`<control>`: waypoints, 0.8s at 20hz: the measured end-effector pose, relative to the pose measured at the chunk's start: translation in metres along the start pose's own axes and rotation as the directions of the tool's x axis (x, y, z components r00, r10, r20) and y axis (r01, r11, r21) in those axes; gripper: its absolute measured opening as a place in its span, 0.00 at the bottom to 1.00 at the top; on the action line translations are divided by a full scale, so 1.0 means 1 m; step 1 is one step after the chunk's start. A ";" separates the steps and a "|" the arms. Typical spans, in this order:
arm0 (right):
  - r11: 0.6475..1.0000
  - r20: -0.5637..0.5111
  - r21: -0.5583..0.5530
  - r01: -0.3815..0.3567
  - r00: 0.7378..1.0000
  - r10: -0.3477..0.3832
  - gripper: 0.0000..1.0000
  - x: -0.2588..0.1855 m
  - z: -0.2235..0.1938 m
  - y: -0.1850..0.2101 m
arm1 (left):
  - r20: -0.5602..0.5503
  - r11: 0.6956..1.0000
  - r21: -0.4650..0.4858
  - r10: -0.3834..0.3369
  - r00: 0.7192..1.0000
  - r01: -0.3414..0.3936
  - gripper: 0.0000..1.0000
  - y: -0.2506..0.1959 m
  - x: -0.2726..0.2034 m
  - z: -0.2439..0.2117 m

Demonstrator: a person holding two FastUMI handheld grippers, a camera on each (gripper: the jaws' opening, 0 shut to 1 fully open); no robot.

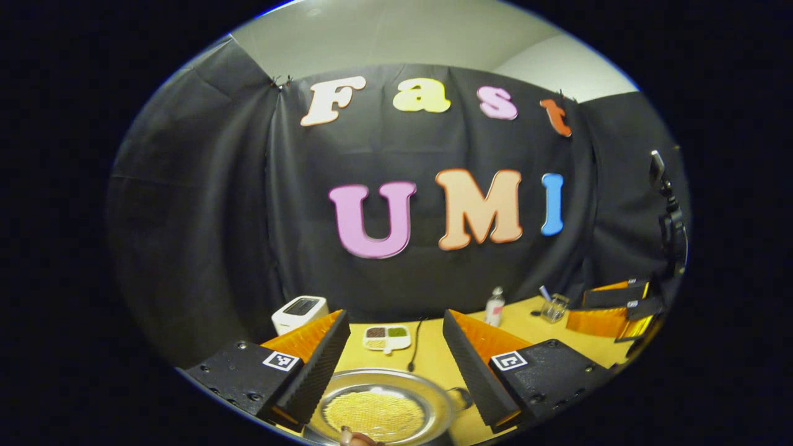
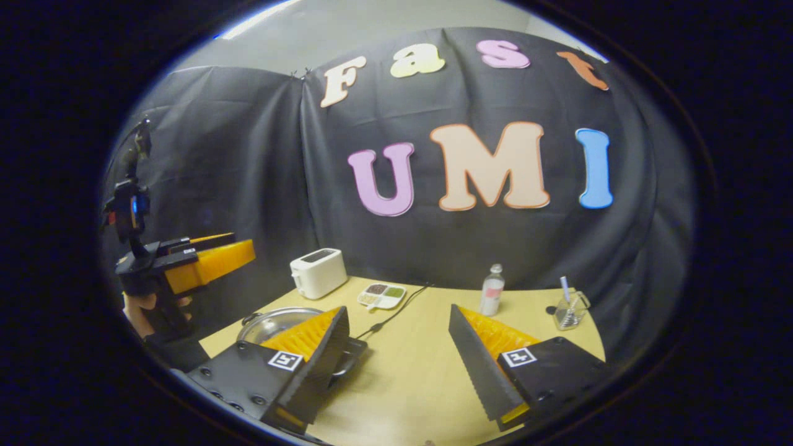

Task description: First push the handle of the pot to place it horizontally, then grasp the pot with both hands and set it on the induction cooktop.

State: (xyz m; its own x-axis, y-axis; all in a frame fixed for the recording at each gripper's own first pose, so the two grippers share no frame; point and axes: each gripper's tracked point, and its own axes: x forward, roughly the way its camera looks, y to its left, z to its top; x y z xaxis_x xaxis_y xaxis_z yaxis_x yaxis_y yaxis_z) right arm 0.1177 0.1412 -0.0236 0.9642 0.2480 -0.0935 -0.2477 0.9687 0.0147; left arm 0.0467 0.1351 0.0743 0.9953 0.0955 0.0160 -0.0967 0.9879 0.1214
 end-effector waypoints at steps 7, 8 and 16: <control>0.998 0.040 0.065 -0.002 0.999 -0.001 0.94 -0.070 0.007 -0.073 | 0.004 0.997 -0.077 0.032 0.999 -0.032 0.98 -0.113 -0.037 0.000; 0.997 0.038 0.075 -0.002 0.999 -0.001 0.94 -0.077 0.007 -0.078 | -0.004 0.997 -0.078 0.027 1.000 -0.027 1.00 -0.122 -0.041 0.001; 0.988 0.089 0.112 0.103 0.990 -0.113 1.00 -0.107 0.020 -0.104 | -0.020 0.999 -0.031 -0.021 1.000 0.021 0.97 -0.139 -0.048 0.007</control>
State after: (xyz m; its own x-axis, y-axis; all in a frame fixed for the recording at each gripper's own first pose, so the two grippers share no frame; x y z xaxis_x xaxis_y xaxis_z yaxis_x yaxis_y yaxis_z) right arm 0.0419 0.0142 0.0050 0.9906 0.1364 -0.0057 -0.1349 0.9840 0.1161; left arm 0.0119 -0.0078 0.0633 0.9970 0.0769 -0.0063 -0.0760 0.9930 0.0909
